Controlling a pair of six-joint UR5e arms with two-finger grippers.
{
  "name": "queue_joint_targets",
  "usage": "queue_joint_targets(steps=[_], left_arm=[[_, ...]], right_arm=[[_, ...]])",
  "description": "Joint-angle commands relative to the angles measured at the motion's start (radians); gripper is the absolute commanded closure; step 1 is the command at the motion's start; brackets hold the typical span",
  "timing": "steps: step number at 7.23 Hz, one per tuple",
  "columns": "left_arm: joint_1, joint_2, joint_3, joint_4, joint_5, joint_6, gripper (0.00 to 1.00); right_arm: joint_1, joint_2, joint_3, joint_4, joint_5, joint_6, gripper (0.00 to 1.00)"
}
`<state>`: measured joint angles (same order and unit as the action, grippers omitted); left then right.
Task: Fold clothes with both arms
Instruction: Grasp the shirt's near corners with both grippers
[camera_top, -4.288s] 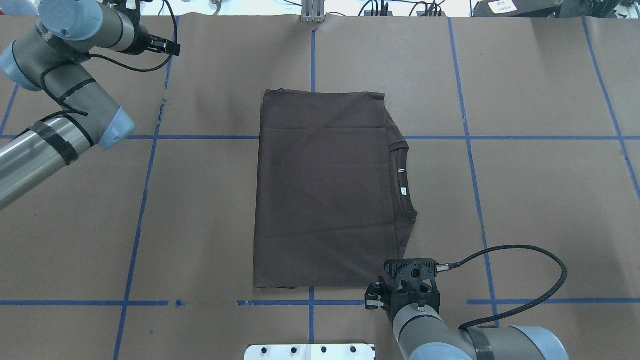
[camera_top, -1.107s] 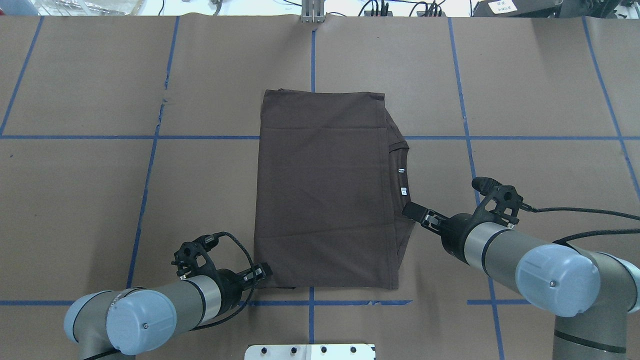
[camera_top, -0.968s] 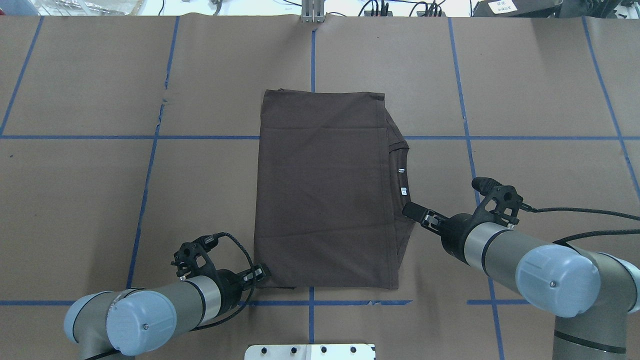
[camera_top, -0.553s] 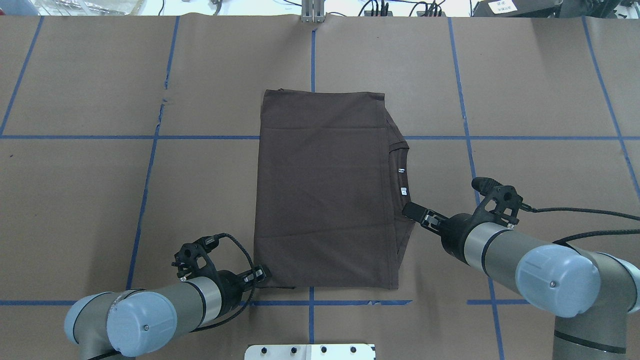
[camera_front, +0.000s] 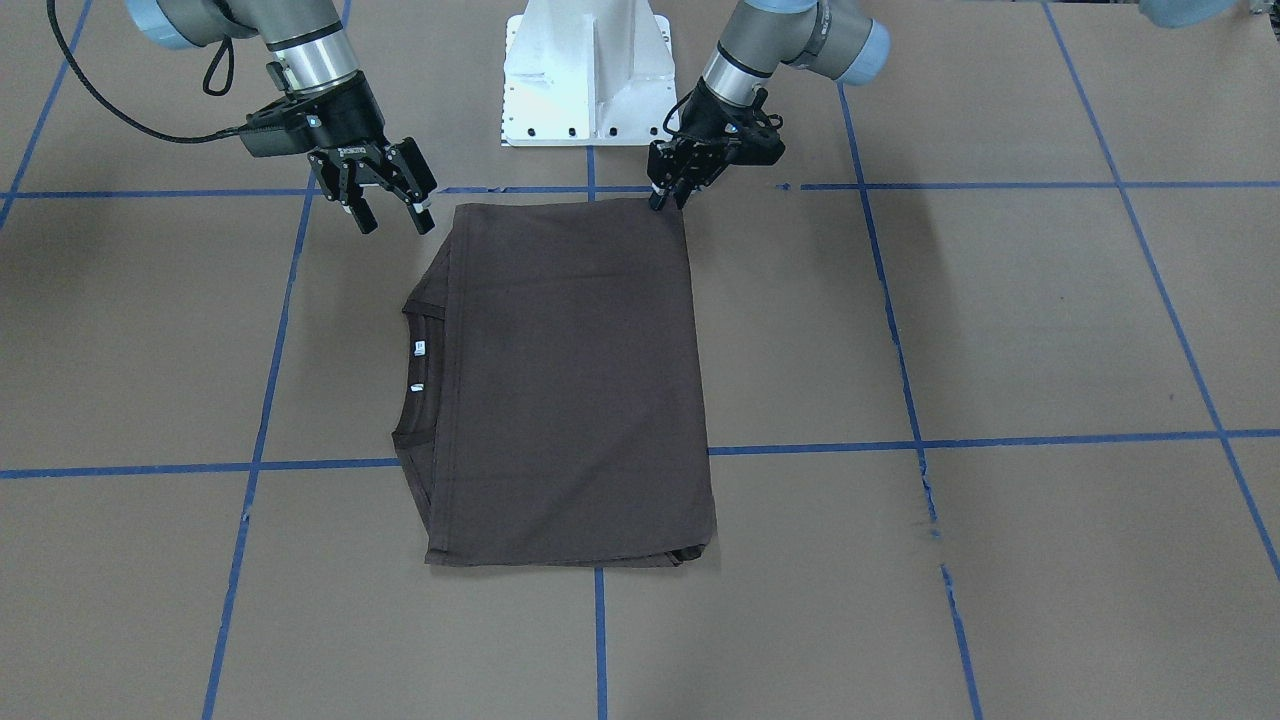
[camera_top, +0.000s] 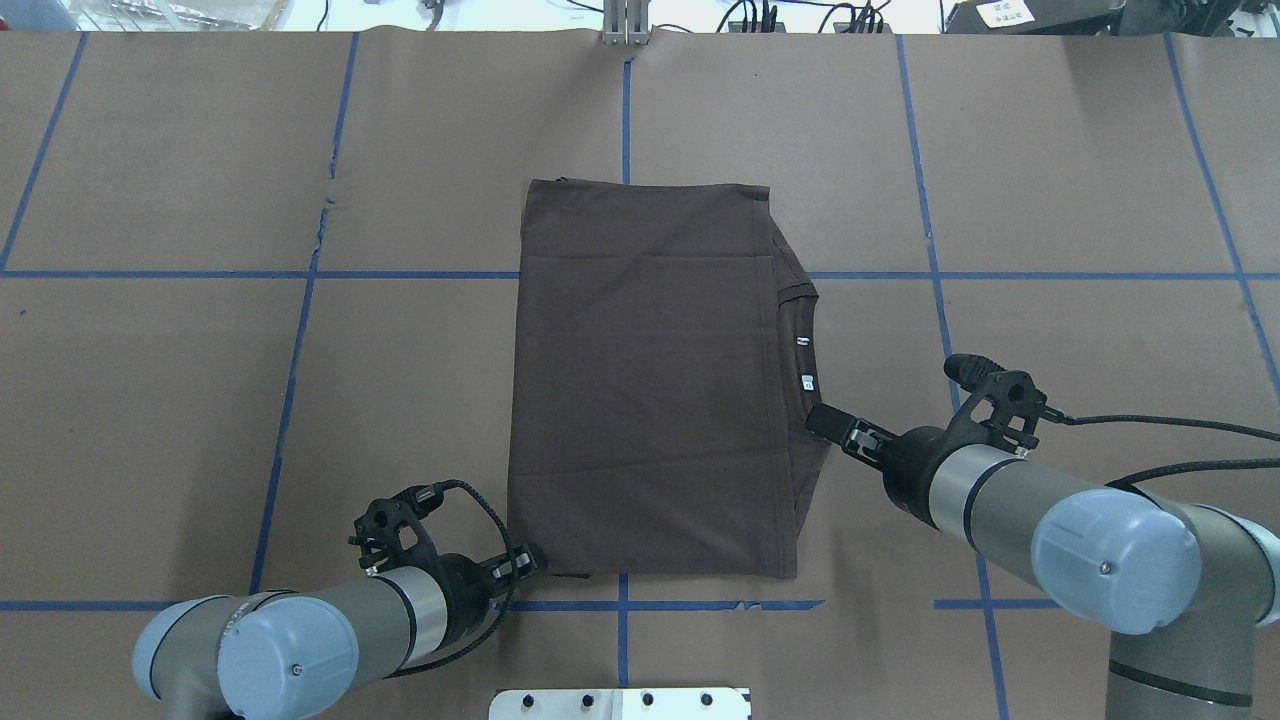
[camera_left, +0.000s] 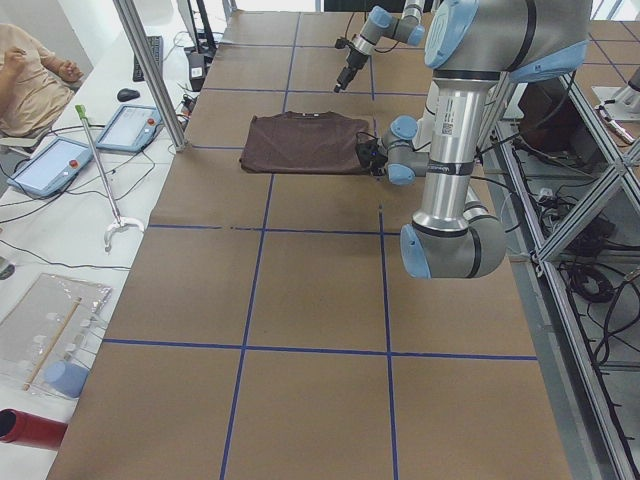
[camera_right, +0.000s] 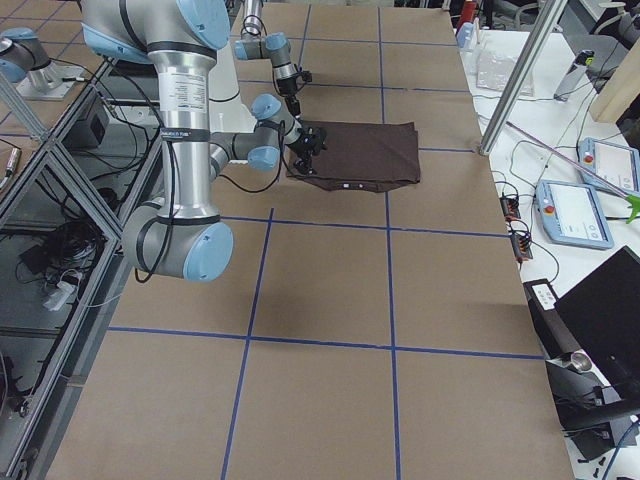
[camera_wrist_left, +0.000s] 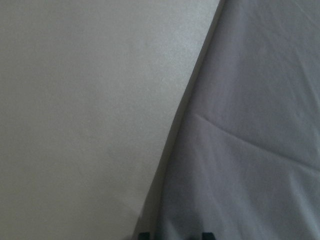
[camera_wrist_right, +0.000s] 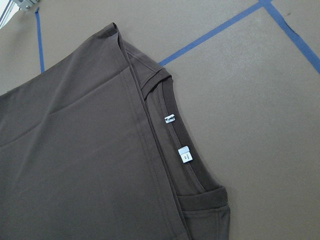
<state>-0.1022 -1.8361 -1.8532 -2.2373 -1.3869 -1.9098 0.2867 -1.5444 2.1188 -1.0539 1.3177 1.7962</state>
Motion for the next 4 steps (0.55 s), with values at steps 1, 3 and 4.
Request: queue_joint_targets(steps=[1, 3, 4], left_arm=[[0.009, -0.005, 0.0, -0.001, 0.0, -0.002, 0.71], [0.009, -0.008, -0.001, 0.001, 0.0, 0.002, 1.0], [0.009, -0.008, -0.001, -0.001, 0.0, 0.002, 1.0]], right_arm=[[0.0, 0.0, 0.0, 0.0, 0.0, 0.0, 0.02], [-0.001, 0.001, -0.011, 0.0, -0.002, 0.002, 0.02], [-0.004, 0.003, -0.016, 0.0, -0.002, 0.002, 0.02]])
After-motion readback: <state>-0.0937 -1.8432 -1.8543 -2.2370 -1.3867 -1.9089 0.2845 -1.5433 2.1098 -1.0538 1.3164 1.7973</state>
